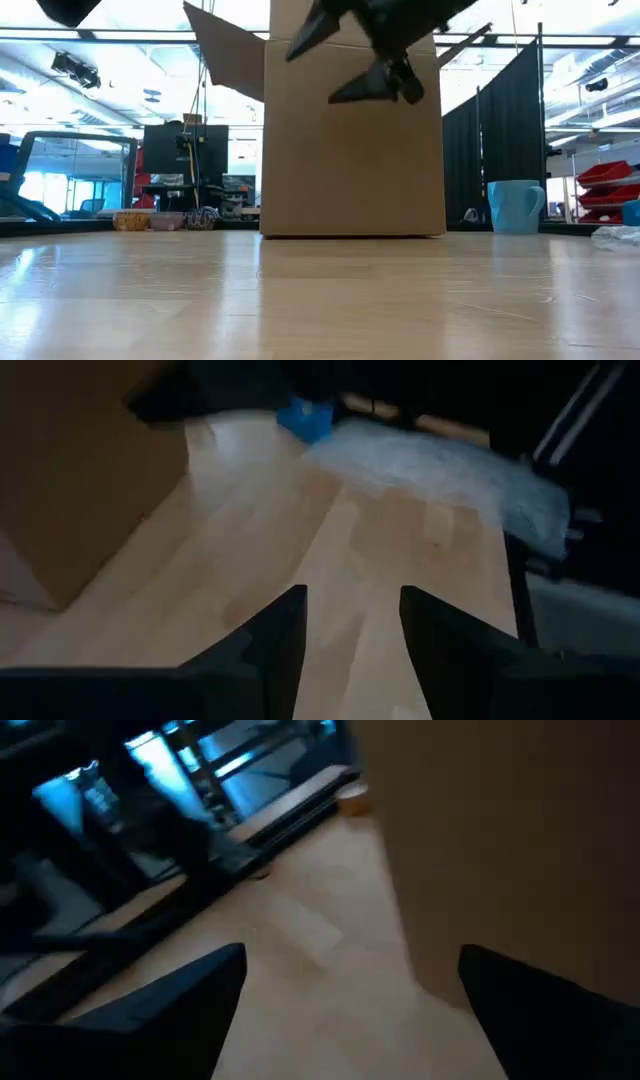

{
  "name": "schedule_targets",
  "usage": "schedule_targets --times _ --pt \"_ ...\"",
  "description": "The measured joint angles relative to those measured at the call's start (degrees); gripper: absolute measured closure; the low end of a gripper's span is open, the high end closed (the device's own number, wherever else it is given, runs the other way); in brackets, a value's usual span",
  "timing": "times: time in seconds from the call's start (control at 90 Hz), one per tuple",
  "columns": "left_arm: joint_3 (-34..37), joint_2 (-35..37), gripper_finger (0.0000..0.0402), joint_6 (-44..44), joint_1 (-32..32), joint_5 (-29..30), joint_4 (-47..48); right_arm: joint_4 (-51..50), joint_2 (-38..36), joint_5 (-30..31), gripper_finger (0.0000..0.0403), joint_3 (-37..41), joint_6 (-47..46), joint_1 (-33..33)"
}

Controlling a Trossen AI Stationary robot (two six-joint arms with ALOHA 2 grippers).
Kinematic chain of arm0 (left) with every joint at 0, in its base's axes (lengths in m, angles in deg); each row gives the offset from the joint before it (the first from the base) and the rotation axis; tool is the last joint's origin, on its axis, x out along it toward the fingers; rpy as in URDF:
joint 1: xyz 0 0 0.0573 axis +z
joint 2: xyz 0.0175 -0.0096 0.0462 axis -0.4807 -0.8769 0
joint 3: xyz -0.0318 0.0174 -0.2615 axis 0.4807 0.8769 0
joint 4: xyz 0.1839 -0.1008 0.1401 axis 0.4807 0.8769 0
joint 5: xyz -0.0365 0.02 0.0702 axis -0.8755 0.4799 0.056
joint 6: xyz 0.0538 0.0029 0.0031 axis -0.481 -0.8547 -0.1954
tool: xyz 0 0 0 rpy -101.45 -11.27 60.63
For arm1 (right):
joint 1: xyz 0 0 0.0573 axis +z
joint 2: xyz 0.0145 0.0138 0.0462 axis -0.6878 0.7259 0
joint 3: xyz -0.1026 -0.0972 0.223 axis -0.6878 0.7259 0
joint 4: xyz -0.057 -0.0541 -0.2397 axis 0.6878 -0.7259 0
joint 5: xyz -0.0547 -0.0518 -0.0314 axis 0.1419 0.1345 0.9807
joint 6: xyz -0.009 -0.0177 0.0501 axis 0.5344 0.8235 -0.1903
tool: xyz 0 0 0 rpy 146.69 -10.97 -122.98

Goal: Wrap mug
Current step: Wrap the blue cup with bubble wrap

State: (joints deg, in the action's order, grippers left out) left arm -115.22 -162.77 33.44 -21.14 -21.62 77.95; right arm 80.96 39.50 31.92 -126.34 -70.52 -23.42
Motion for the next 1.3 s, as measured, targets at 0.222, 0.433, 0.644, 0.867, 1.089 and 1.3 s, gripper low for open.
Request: schedule_targets --times 0.222,0.433,0.644,0.867,1.089,1.3 --pt "0.0 -3.0 0.0254 -8.0 0.1 4.3 -8.5 -3.8 -4.1 -16.6 0.0057 -0.1 6.0 8.2" --pt "0.0 -4.5 0.0254 -13.0 1.5 4.5 -14.2 -11.1 -5.8 -26.2 0.0070 0.0 9.0 14.7" --pt "0.0 -4.5 0.0254 -13.5 1.5 4.2 -16.2 -21.5 -10.6 -23.3 0.0201 0.0 11.4 18.4" --pt "0.0 -4.5 0.0254 -13.5 1.5 4.2 -17.6 -22.9 -17.4 -22.4 0.0383 5.9 12.7 21.1" --pt "0.0 -4.5 0.0254 -13.2 1.5 4.2 -17.7 -22.7 -22.9 -22.8 0.0390 12.5 -2.3 25.5" --pt "0.0 -5.0 0.0254 -13.0 1.5 3.3 -17.8 -22.3 -18.2 -24.4 0.0400 11.5 -18.2 33.1"
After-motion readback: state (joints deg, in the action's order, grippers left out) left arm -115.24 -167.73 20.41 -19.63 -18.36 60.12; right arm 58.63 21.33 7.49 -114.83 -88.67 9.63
